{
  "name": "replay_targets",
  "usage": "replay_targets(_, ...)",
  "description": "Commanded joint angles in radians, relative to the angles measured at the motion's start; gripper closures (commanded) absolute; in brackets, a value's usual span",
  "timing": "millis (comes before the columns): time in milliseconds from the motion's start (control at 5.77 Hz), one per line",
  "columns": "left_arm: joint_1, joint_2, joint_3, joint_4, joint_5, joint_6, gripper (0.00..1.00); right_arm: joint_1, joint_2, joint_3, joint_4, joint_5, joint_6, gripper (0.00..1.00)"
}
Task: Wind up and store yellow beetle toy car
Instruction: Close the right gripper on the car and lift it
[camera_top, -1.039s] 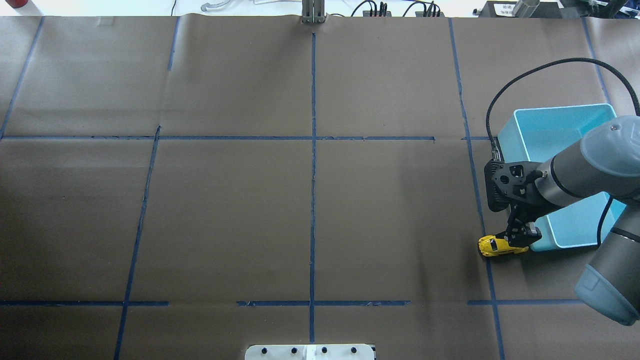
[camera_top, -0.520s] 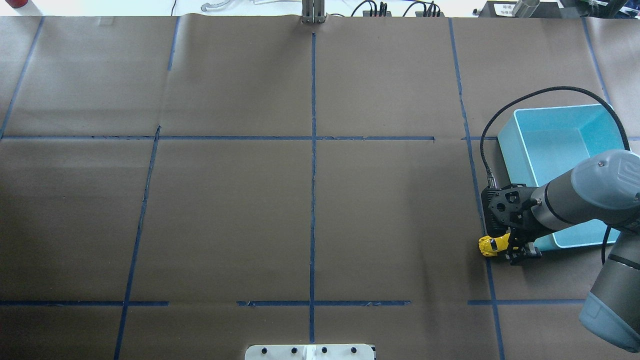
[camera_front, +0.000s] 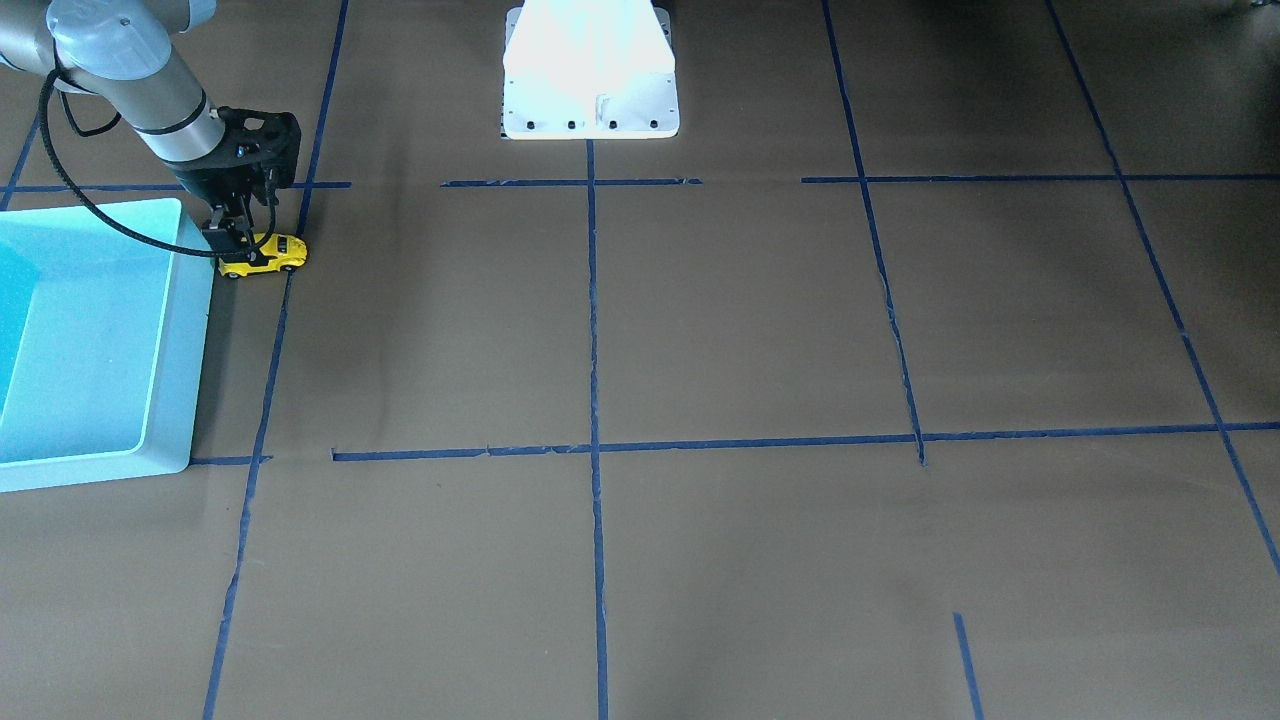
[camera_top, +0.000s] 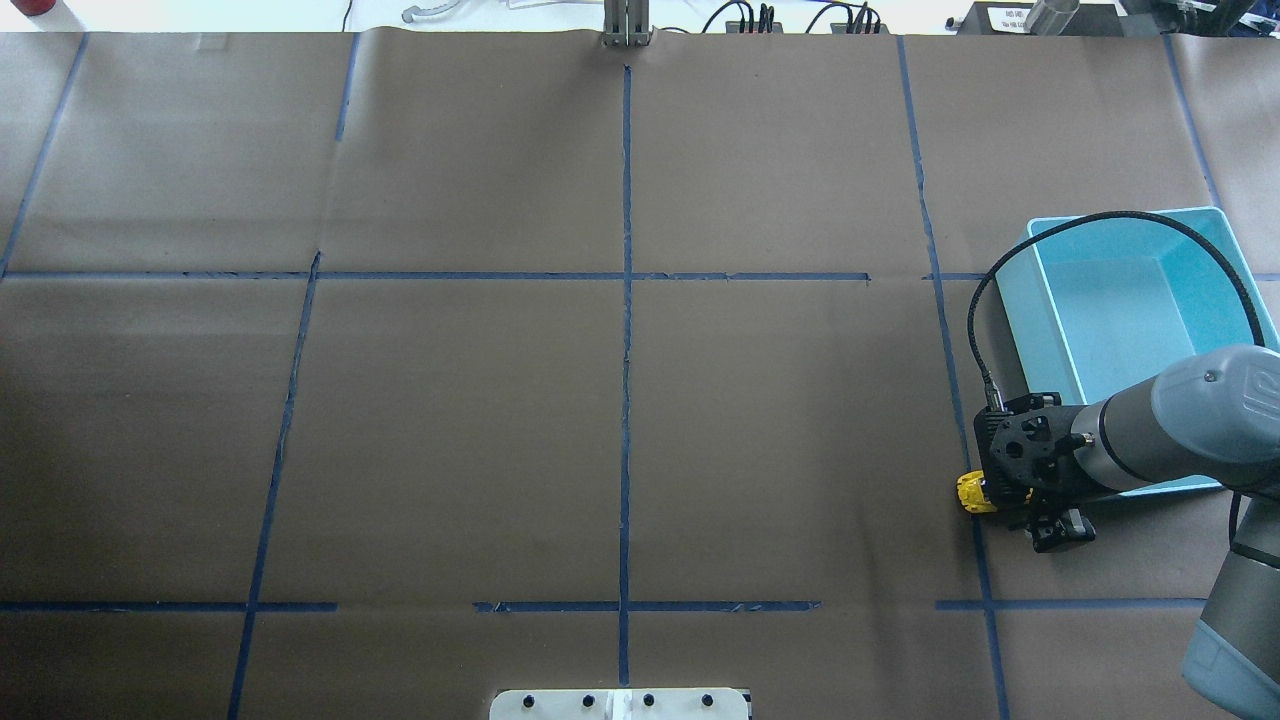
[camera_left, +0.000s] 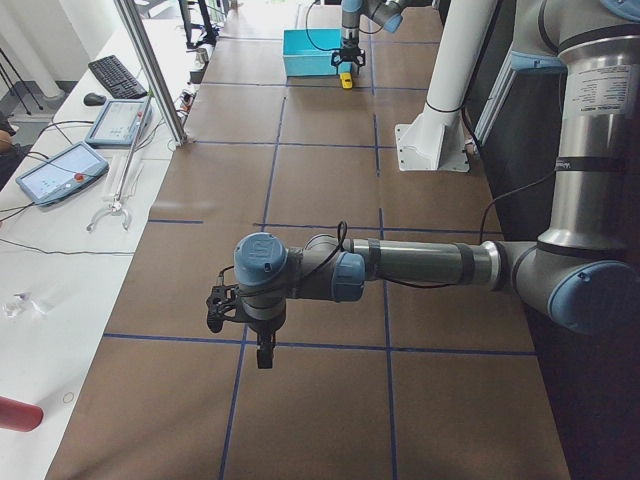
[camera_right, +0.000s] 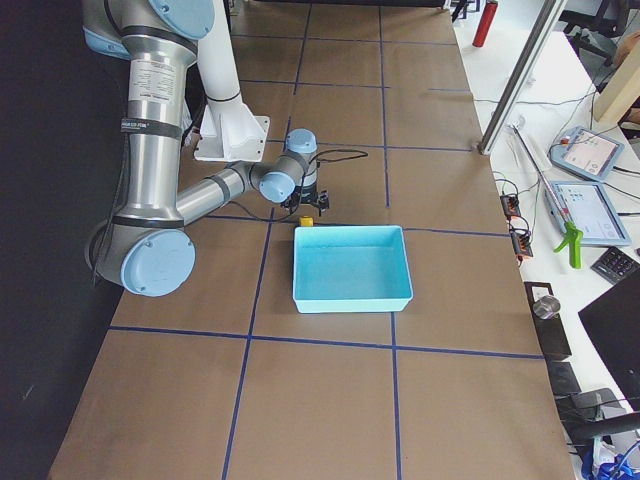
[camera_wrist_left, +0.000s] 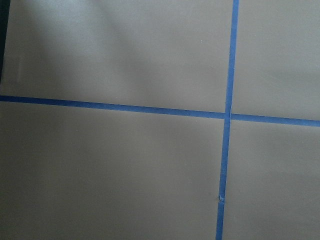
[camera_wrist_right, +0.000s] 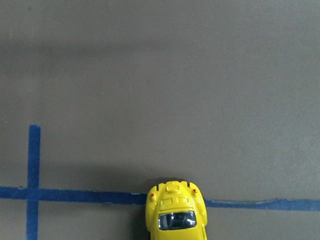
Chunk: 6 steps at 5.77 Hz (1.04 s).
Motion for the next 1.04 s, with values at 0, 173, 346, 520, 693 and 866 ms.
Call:
replay_targets(0,0.001,0.0,0.008,0.0,0.001,0.002,0.0,-0.003,-0.004,-0.034,0.013,-0.003,-0.005,0.0)
replay_targets(173,0.001,0.0,0.008,0.0,0.001,0.002,0.0,-0.008,-0.004,-0.043,0.013,-0.003,-0.006,0.0)
replay_targets(346,0.001,0.0,0.008,-0.002,0.001,0.002,0.0,-0.008,-0.004,-0.049,0.013,-0.003,-0.005,0.0)
replay_targets(520,0.001,0.0,0.008,0.0,0.001,0.002,0.0,-0.009,-0.004,-0.052,0.013,-0.004,-0.005,0.0)
replay_targets(693,0.001,0.0,0.008,0.0,0.003,0.002,0.0,-0.023,0.006,-0.067,0.013,-0.004,-0.005,0.0)
replay_targets(866,0.001,0.0,0.008,-0.002,0.003,0.002,0.0,-0.023,0.006,-0.066,0.013,-0.003,-0.008,0.0)
